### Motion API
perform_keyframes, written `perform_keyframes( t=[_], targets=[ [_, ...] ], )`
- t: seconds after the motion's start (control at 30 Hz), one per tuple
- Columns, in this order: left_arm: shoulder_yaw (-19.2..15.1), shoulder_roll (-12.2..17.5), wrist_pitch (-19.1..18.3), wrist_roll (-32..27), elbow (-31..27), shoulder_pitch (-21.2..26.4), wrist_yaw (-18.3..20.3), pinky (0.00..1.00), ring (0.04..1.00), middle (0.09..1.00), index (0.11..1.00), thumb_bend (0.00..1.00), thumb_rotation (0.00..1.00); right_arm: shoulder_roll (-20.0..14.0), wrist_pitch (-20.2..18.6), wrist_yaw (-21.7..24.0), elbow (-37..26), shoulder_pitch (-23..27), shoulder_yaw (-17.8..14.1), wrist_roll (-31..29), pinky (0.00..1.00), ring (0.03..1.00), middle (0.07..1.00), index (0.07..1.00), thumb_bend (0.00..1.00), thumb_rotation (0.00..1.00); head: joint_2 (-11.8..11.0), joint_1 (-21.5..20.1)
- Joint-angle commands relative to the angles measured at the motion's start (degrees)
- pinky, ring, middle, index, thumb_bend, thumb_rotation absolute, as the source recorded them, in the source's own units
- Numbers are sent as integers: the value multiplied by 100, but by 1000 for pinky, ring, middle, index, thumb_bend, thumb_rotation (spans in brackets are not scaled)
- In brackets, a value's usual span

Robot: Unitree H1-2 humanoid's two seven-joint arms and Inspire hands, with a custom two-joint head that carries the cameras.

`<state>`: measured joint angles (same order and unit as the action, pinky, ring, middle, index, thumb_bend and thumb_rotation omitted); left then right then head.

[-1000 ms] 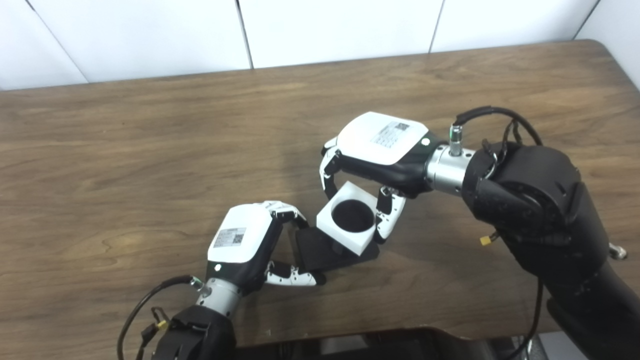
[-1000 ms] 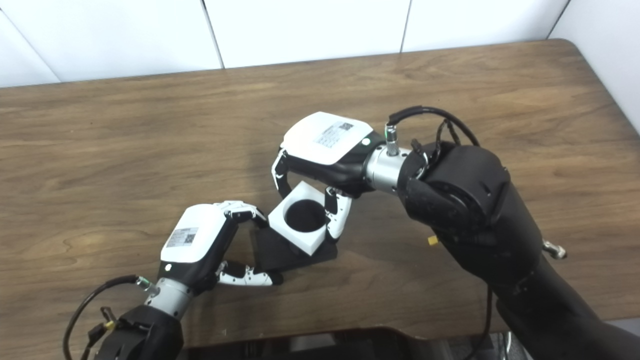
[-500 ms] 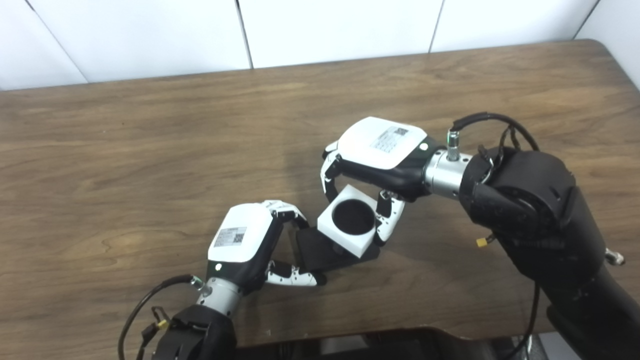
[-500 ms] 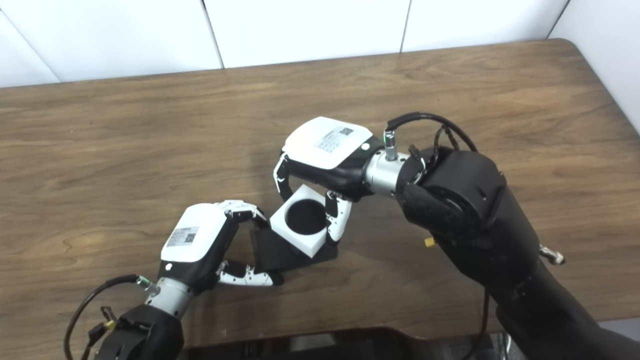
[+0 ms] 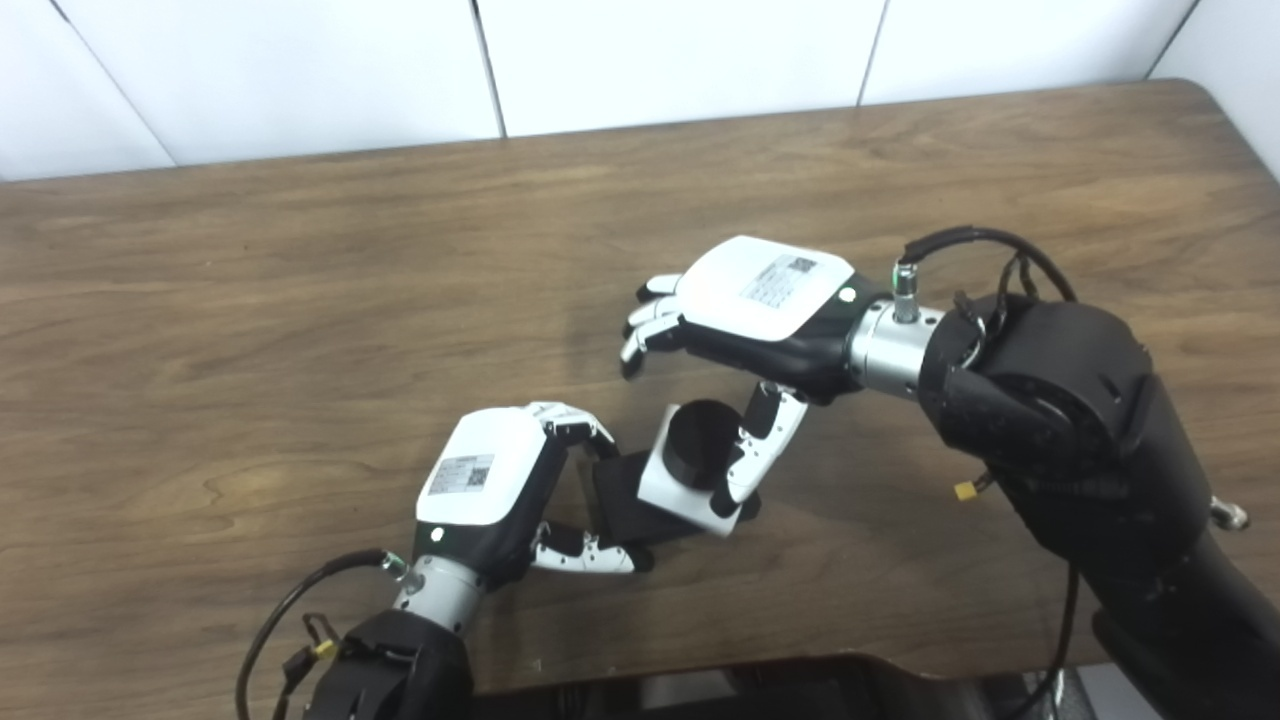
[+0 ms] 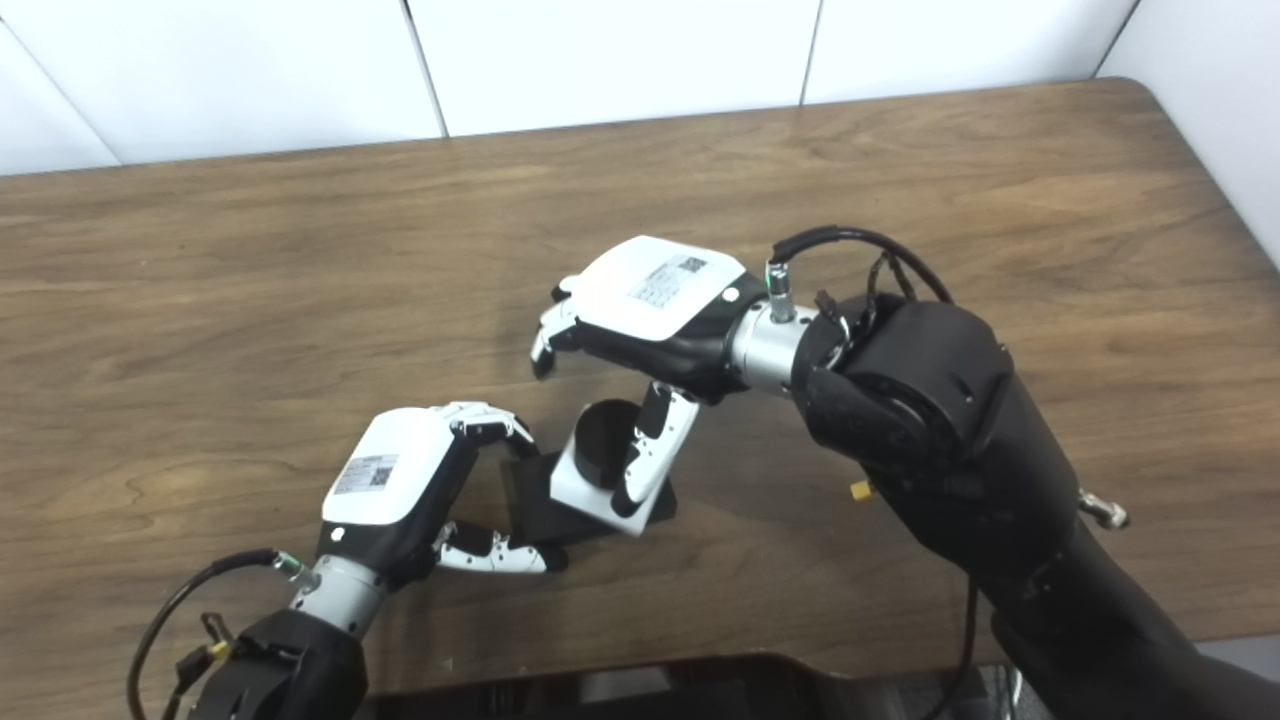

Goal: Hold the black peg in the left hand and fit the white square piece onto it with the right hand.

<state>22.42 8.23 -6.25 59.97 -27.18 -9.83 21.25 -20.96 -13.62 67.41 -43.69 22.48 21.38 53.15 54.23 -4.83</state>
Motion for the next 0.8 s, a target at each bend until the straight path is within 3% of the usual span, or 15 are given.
perform_keyframes(
  t=[0.0, 0.23, 0.53, 0.57, 0.6, 0.63, 0.77],
  targets=[
    [20, -20, 14, -15, -103, -12, 31, 771, 801, 736, 485, 520, 46, 17, -123, 295, -182, 255, -83, 64, 935, 974, 918, 870, 1000, 498, 1, -4],
    [11, -12, 10, -31, -98, -9, 45, 768, 805, 739, 485, 520, 46, 11, -49, 186, -208, 238, -135, 145, 997, 1000, 997, 992, 1000, 530, 0, -16],
    [22, 0, -21, 208, -134, -3, 87, 784, 801, 738, 491, 522, 59, -3, -59, 216, -228, 202, -181, 170, 1000, 1000, 1000, 989, 1000, 531, -12, 2],
    [31, 7, -12, 318, -142, -3, 76, 788, 793, 736, 528, 585, 95, -3, -68, 226, -230, 199, -184, 171, 1000, 1000, 1000, 988, 1000, 532, -14, -1],
    [37, 8, -1, 416, -143, -8, 54, 789, 787, 739, 621, 737, 183, -1, -73, 228, -231, 195, -186, 172, 1000, 1000, 1000, 988, 1000, 532, -16, 0],
    [40, 0, 17, 498, -135, -18, -6, 788, 784, 744, 667, 800, 232, 8, -89, 230, -231, 189, -192, 177, 1000, 1000, 1000, 988, 1000, 531, -19, 1],
    [21, -86, 60, 718, -75, -82, -330, 779, 780, 780, 804, 940, 432, 30, -112, 217, -225, 172, -210, 176, 1000, 1000, 1000, 987, 1000, 524, -27, -7]
  ],
)
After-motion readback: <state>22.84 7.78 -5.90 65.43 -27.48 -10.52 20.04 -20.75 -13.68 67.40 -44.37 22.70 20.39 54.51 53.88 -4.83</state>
